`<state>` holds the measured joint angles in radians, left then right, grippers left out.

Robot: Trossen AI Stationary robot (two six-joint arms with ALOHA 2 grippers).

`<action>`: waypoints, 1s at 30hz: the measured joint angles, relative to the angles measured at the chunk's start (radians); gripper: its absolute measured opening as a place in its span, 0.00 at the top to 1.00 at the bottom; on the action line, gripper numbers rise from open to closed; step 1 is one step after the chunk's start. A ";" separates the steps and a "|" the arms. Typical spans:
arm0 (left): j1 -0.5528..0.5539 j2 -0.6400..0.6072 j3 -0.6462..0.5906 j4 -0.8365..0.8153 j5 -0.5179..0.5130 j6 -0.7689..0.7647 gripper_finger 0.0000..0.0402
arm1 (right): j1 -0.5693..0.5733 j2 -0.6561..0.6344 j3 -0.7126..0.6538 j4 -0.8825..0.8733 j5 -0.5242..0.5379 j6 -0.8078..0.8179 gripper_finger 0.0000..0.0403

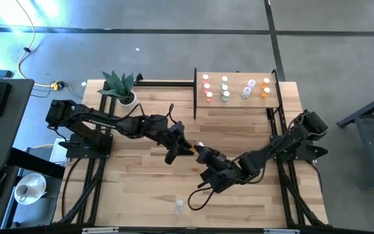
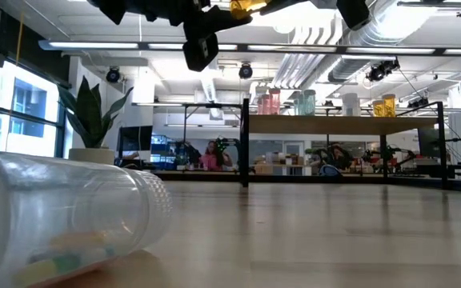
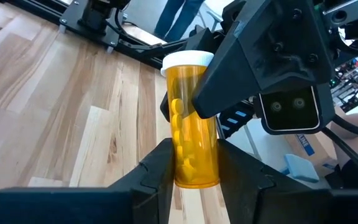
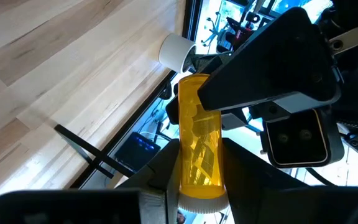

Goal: Pick and place medicine bottles onto shelf by color
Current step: Put the orange pill bottle on the shelf aligned with the other orange pill bottles

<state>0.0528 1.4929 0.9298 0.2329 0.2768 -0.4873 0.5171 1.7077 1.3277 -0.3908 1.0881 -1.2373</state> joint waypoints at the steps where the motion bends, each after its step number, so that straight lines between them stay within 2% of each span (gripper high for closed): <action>1: 0.000 0.000 0.000 0.000 0.000 0.000 0.76 | 0.000 0.000 0.000 0.000 0.000 0.002 0.78; 5: 0.005 0.000 0.000 0.002 0.001 0.000 0.76 | 0.000 0.000 0.000 0.007 0.006 0.044 0.74; 13: 0.042 0.000 0.000 0.011 0.013 0.005 0.76 | 0.004 0.001 0.000 0.024 -0.001 0.110 0.55; 18: 0.074 0.000 0.000 0.010 0.035 0.023 0.76 | 0.021 0.001 0.000 0.058 0.030 0.115 0.51; 21: 0.096 0.000 0.000 0.010 0.036 0.058 0.76 | 0.035 0.001 0.000 0.102 0.101 0.119 0.51; 26: 0.127 0.000 0.000 0.026 0.037 0.166 0.76 | 0.043 0.000 0.000 0.195 0.284 0.142 0.50; 30: 0.138 0.000 0.000 0.076 0.035 0.241 0.76 | 0.027 -0.033 0.000 0.231 0.317 0.193 0.50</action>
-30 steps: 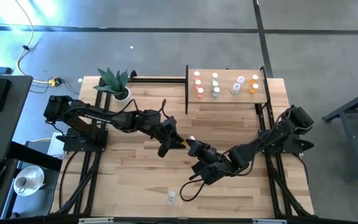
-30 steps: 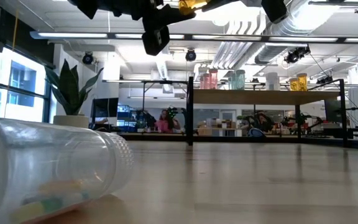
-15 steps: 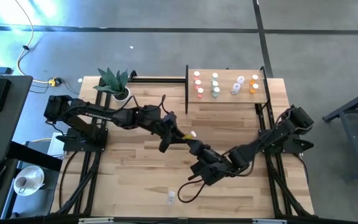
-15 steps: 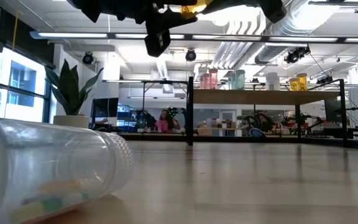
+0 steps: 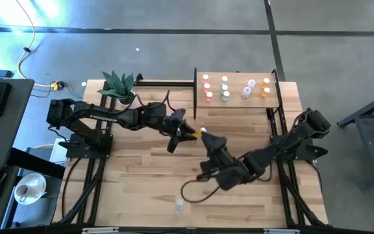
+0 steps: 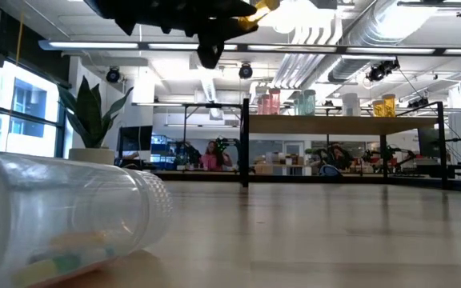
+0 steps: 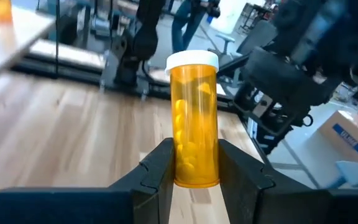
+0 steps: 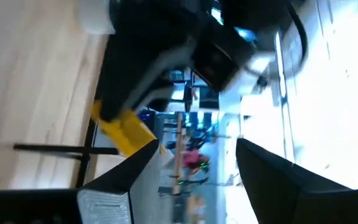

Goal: Pick and place medicine bottles onto shelf by color
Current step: Put the orange pill bottle on the shelf aligned with the other orange pill bottles

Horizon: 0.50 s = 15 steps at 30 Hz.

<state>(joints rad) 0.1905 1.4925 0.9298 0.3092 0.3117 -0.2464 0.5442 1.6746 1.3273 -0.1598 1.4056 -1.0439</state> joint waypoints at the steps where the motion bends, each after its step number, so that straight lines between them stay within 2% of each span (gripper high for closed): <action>1: 0.000 0.000 0.000 0.013 0.000 0.015 0.76 | -0.009 -0.014 0.000 0.008 0.001 0.022 0.50; 9: 0.000 0.000 0.000 0.056 -0.010 0.116 0.76 | -0.072 -0.213 0.000 0.016 -0.055 0.270 0.50; 12: -0.003 0.000 0.000 0.056 -0.012 0.120 0.76 | -0.096 -0.306 0.000 0.015 -0.131 0.440 0.50; 15: -0.007 0.007 0.000 0.059 -0.012 0.145 0.76 | -0.114 -0.395 0.000 -0.011 -0.271 0.626 0.50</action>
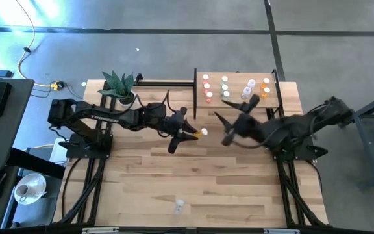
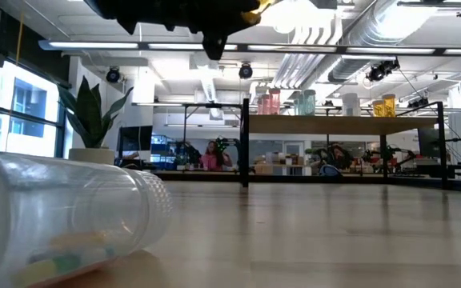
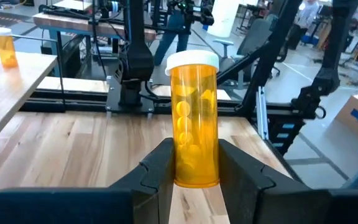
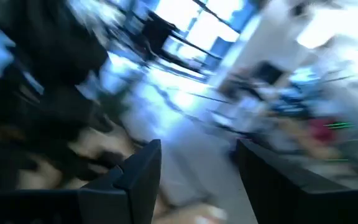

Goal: Pick and place medicine bottles onto shelf by color
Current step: Put the orange pill bottle on the shelf aligned with the other orange pill bottles

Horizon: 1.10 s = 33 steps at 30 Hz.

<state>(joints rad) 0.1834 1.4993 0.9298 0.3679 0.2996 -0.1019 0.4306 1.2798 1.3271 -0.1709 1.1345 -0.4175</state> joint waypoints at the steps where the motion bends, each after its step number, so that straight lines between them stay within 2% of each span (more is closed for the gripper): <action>1: -0.002 0.009 0.000 0.006 0.000 0.008 0.76 | -0.003 -0.026 0.000 -0.020 -0.065 0.067 0.50; 4: -0.015 0.061 -0.006 0.086 0.001 0.003 0.76 | -0.016 -0.094 0.000 -0.096 -0.262 0.264 0.50; 6: -0.022 0.104 -0.014 0.157 0.004 0.001 0.76 | -0.023 -0.127 0.000 -0.166 -0.357 0.364 0.50; 13: -0.039 0.209 -0.014 0.338 0.030 0.001 0.76 | -0.032 -0.135 0.000 -0.446 -0.497 0.542 0.50; 16: -0.052 0.222 -0.015 0.358 0.029 0.001 0.76 | -0.032 -0.102 0.000 -0.517 -0.582 0.576 0.50; 20: -0.078 0.232 -0.014 0.367 0.030 0.006 0.76 | -0.031 -0.051 -0.001 -0.500 -0.674 0.575 0.50; 25: -0.123 0.232 -0.014 0.371 0.027 0.060 0.76 | -0.031 0.010 -0.001 -0.495 -0.706 0.547 0.50; 29: -0.147 0.232 -0.014 0.371 0.016 0.070 0.76 | -0.031 0.041 -0.001 -0.483 -0.787 0.531 0.50; 33: -0.154 0.232 -0.014 0.373 0.011 0.070 0.76 | -0.031 0.058 -0.001 -0.465 -0.803 0.545 0.50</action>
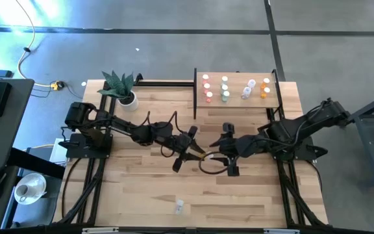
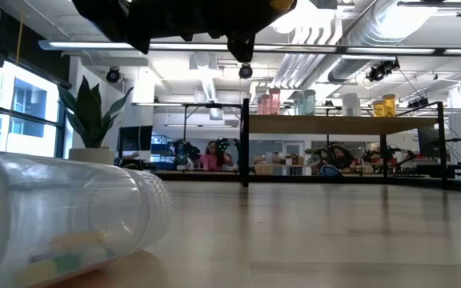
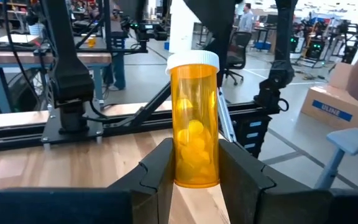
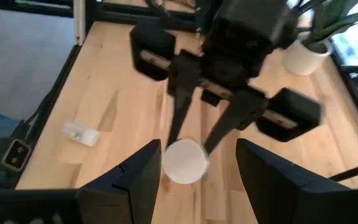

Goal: Pick and place medicine bottles onto shelf by color
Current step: Put the orange pill bottle on the shelf aligned with the other orange pill bottles

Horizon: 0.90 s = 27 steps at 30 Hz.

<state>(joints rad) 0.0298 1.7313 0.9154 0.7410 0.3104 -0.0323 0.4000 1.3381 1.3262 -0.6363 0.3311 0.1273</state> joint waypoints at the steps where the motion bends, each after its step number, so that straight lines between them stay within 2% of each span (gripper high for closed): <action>1: -0.002 0.000 0.000 0.004 0.000 -0.002 0.76 | 0.000 0.004 0.000 -0.001 -0.014 0.003 0.50; 4: -0.004 0.000 0.000 0.008 -0.004 -0.014 0.76 | 0.000 0.005 0.000 0.003 -0.050 0.007 0.50; 22: -0.004 -0.002 0.000 0.074 -0.004 -0.028 0.76 | 0.000 0.031 0.000 0.022 -0.051 0.030 0.51; 27: -0.004 -0.002 0.000 0.077 -0.007 -0.035 0.76 | 0.000 0.031 0.000 0.044 -0.048 0.030 0.56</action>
<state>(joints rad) 0.0254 1.7294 0.9157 0.8181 0.3035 -0.0673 0.3996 1.3693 1.3266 -0.5926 0.2833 0.1570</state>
